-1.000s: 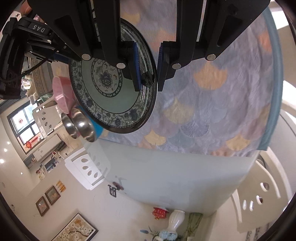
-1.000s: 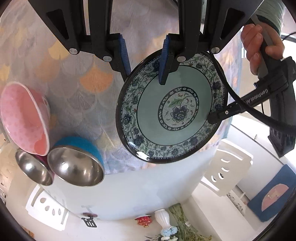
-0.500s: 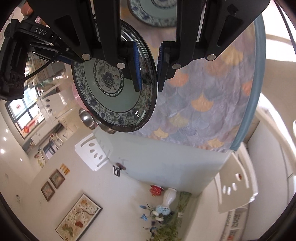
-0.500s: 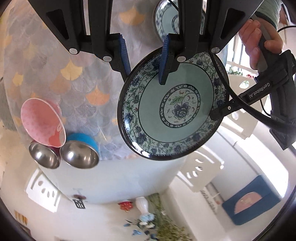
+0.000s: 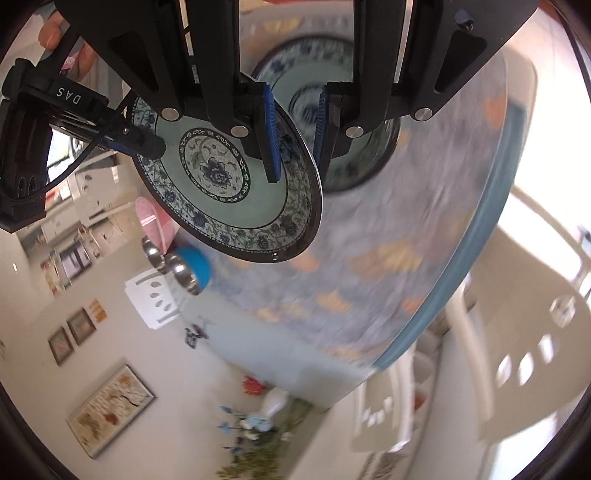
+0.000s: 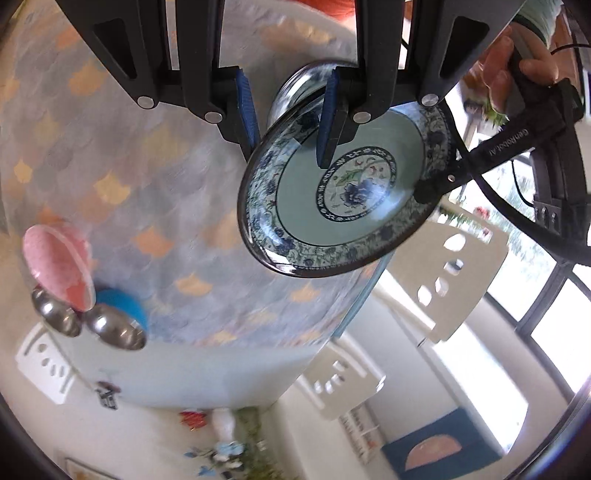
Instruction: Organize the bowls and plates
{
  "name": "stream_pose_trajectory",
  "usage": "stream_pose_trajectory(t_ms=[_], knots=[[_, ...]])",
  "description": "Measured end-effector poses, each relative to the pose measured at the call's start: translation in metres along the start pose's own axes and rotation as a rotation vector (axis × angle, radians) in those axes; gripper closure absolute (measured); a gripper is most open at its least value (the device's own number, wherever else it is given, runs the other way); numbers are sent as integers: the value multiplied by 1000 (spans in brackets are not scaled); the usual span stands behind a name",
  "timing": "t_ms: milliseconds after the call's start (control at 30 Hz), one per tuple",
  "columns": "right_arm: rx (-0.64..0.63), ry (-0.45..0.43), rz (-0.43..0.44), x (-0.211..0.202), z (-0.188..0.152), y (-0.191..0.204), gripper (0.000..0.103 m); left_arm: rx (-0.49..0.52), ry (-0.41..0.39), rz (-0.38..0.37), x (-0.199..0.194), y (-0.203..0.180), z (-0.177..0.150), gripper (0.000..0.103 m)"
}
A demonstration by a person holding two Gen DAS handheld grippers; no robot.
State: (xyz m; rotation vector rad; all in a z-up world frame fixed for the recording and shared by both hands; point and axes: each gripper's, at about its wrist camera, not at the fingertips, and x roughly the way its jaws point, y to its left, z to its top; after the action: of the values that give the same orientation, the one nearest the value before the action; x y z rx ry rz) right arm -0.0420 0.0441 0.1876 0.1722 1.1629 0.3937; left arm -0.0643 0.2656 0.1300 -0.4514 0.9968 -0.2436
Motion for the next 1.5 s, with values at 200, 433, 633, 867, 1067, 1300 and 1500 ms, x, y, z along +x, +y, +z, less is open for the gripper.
stream_pose_trajectory(t_ms=[200,433,633,867,1067,1300,1500], knots=[[-23,93,35,28,-29,9,73,-68,36,45,3,27,-36,89],[-7,186,43,60,-50,0,73,-86,76,77,15,41,-67,89],[10,216,36,77,-53,-4,72,-91,81,96,22,45,-70,89],[16,243,37,89,-51,-2,72,-105,95,111,27,51,-67,89],[32,272,34,97,-52,-5,72,-91,99,135,31,50,-60,89],[15,283,11,98,-46,-5,72,-109,76,181,27,57,-43,87],[65,262,14,85,-33,-17,72,-108,16,204,9,62,-13,87]])
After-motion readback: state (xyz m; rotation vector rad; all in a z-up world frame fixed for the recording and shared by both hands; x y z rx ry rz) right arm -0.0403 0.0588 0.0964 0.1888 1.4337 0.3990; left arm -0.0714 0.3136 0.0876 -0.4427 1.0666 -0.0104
